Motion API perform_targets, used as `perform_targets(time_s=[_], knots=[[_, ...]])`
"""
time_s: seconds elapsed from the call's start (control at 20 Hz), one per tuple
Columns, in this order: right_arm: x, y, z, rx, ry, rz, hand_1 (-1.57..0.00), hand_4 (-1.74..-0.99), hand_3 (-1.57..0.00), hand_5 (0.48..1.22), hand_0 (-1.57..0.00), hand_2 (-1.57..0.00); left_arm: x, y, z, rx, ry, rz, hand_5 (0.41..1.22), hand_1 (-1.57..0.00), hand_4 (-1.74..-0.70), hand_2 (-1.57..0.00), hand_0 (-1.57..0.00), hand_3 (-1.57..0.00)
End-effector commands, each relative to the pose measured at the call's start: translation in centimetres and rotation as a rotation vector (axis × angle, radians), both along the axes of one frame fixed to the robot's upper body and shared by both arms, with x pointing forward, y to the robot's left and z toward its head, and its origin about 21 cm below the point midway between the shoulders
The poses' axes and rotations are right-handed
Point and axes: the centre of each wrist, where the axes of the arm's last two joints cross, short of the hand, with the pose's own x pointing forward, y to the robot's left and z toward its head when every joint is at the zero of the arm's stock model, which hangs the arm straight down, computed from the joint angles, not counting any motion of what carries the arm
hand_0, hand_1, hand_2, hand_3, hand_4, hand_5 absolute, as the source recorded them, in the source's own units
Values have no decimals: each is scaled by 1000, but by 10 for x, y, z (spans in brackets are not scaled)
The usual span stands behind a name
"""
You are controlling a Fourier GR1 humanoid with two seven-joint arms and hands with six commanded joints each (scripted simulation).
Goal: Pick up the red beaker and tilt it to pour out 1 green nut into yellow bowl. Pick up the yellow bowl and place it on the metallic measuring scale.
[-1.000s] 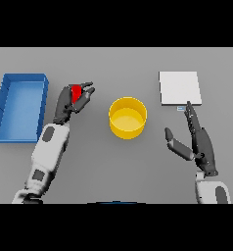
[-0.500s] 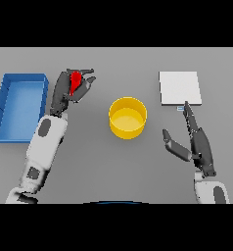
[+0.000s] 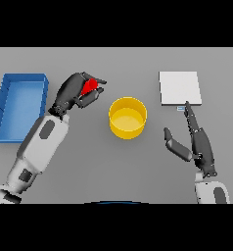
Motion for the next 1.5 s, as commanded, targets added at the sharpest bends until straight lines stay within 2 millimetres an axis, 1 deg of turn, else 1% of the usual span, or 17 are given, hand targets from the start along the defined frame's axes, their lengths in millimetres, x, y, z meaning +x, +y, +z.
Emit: perform_targets(time_s=[0.0, 0.05, 0.25, 0.35, 0.45, 0.5, 0.55, 0.6, 0.65, 0.7, 0.8, 0.95, 1.0, 1.15, 1.25, 1.3, 1.45], knots=[[-1, 2, 0, -1, 0, -2, 1, -1251, 1, 714, 1, 1, 1, 0, 4, 63, -17, -19, 1112, -1566, -1736, -1566, -1566, -1566], [0, 5, -1, -2, -4, 1, 1, -1254, 1, 717, 1, 1, 2, -5, 7, 148, -40, -42, 1112, -1567, -1737, -1567, -1567, -1567], [1, 0, -1, 3, 0, 2, 1, -1267, 1, 721, 1, 1, 9, -29, 19, 492, -133, -136, 1152, -1569, -1739, -1569, -1569, -1569], [2, 3, 3, 10, -11, 5, 1, -1268, 1, 722, 1, 1, 13, -37, 27, 615, -183, -184, 1177, -1570, -1740, -1570, -1570, -1570], [2, 5, 0, 12, -2, 7, 1, -1264, 1, 717, 1, 1, 17, -48, 29, 744, -191, -240, 1193, -1570, -1740, -1570, -1570, -1570], [0, 8, 0, 14, -22, 15, 1, -1261, 1, 715, 1, 1, 20, -51, 33, 802, -208, -275, 1198, -1570, -1690, -1570, -1570, -1570], [1, 7, 1, 12, -24, 2, 1, -1262, 1, 705, 1, 1, 23, -55, 38, 872, -226, -295, 1203, -1571, -1647, -1571, -1571, -1571], [2, 5, -1, 19, -10, -6, 1, -1258, 1, 697, 1, 1, 26, -56, 38, 939, -231, -323, 1206, -1571, -1613, -1571, -1571, -1571], [4, 6, -1, 13, -11, -15, 1, -1253, 1, 688, 1, 1, 27, -62, 40, 1014, -224, -346, 1209, -1571, -1637, -1571, -1571, -1571], [3, 5, -3, 8, -1, -21, 1, -1245, 1, 679, 1, 1, 29, -68, 46, 1069, -229, -378, 1212, -1571, -1656, -1571, -1571, -1571], [1, 4, -7, 33, 0, -17, 1, -1225, 1, 663, 1, 1, 25, -81, 42, 1142, -224, -434, 1215, -1571, -1684, -1571, -1571, -1571], [4, 5, -5, 31, -8, -25, 1, -1198, 1, 650, 1, 1, 30, -94, 49, 1273, -254, -471, 1218, -1571, -1709, -1571, -1571, -1571], [1, 5, -7, 18, -13, -28, 1, -1193, 1, 649, 1, 1, 31, -96, 53, 1323, -258, -485, 1219, -1571, -1715, -1571, -1571, -1571], [0, 10, -4, 9, -31, -21, 1, -1191, 1, 649, 1, 1, 30, -104, 53, 1452, -287, -506, 1220, -1571, -1728, -1571, -1571, -1571], [2, 8, -3, 1, -17, -42, 1, -1183, 1, 643, 1, 1, 32, -107, 54, 1530, -323, -523, 1220, -1571, -1733, -1571, -1571, -1571], [0, 8, -5, 14, -8, -39, 1, -1179, 1, 635, 1, 1, 31, -110, 52, 1566, -337, -543, 1220, -1571, -1734, -1571, -1571, -1571], [0, 6, -3, 8, -17, -43, 1, -1169, 1, 624, 1, 1, 31, -117, 46, 1668, -425, -587, 1221, -1571, -1735, -1571, -1571, -1571]])
